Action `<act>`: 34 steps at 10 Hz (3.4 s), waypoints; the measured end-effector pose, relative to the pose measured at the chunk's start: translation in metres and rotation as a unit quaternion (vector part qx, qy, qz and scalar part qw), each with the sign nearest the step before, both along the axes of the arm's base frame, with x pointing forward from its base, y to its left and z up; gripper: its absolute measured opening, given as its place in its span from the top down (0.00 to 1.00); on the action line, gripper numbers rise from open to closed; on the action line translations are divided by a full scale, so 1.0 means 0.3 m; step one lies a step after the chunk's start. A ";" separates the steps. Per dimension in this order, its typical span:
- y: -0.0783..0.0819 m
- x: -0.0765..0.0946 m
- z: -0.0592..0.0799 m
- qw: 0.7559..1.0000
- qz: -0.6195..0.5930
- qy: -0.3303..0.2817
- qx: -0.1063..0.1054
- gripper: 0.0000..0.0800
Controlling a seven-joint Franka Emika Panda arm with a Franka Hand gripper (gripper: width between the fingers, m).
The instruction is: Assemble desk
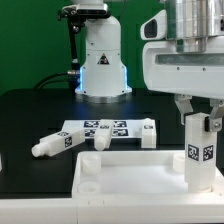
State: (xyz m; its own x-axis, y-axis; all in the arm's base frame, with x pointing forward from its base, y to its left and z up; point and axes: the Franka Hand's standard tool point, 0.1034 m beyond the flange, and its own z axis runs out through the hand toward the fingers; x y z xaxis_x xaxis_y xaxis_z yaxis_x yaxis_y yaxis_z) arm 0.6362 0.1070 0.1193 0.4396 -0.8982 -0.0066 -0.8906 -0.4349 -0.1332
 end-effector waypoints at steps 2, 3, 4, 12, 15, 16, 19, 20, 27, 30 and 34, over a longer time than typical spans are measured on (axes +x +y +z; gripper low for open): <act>0.000 -0.001 -0.001 0.997 -0.077 0.006 0.014 0.64; 0.006 -0.002 -0.002 0.985 -0.169 0.015 0.035 0.64; 0.017 -0.002 -0.002 0.975 -0.217 0.019 0.042 0.64; 0.037 -0.013 -0.003 0.981 0.191 -0.001 -0.019 0.19; 0.047 -0.005 -0.001 0.927 0.369 -0.015 -0.059 0.19; 0.050 0.000 -0.007 0.893 0.445 -0.022 -0.070 0.19; 0.047 0.001 -0.012 0.884 0.461 -0.023 -0.072 0.21; 0.048 0.000 -0.012 0.896 0.439 -0.022 -0.068 0.42; 0.015 -0.008 -0.022 0.998 0.056 -0.002 0.011 0.64; 0.021 -0.008 -0.023 1.000 -0.011 0.003 0.019 0.64; 0.033 -0.003 -0.028 0.952 -0.296 0.009 0.075 0.64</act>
Offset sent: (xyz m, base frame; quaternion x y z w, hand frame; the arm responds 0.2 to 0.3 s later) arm 0.0117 0.0124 0.0012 0.0110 -0.0056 0.3761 0.9265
